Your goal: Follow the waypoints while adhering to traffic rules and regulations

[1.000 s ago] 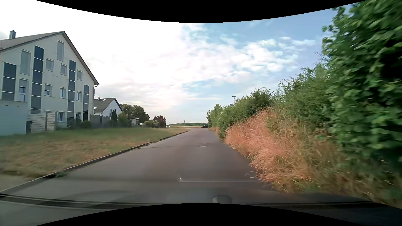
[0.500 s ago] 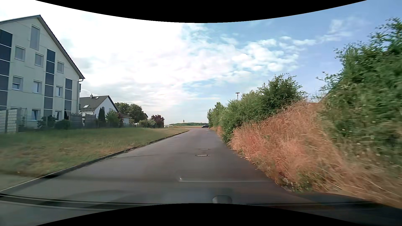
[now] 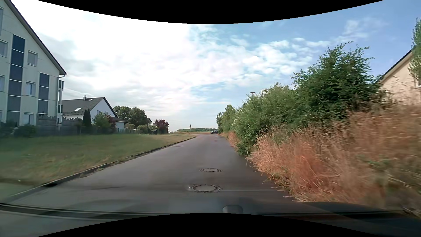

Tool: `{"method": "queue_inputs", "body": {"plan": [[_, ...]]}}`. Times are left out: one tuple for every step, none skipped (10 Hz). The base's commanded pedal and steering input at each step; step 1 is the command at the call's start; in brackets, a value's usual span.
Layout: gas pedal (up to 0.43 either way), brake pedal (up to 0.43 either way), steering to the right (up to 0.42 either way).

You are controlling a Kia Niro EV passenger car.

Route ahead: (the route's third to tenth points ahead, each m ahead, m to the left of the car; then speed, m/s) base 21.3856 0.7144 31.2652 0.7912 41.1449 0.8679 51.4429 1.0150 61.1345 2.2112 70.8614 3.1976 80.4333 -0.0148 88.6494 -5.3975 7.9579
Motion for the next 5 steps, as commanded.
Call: {"method": "queue_inputs", "body": {"plan": [[0.157,0.0,0.0],[0.13,0.0,0.0],[0.13,0.0,0.0],[0.118,0.0,0.0],[0.11,0.0,-0.001]]}}
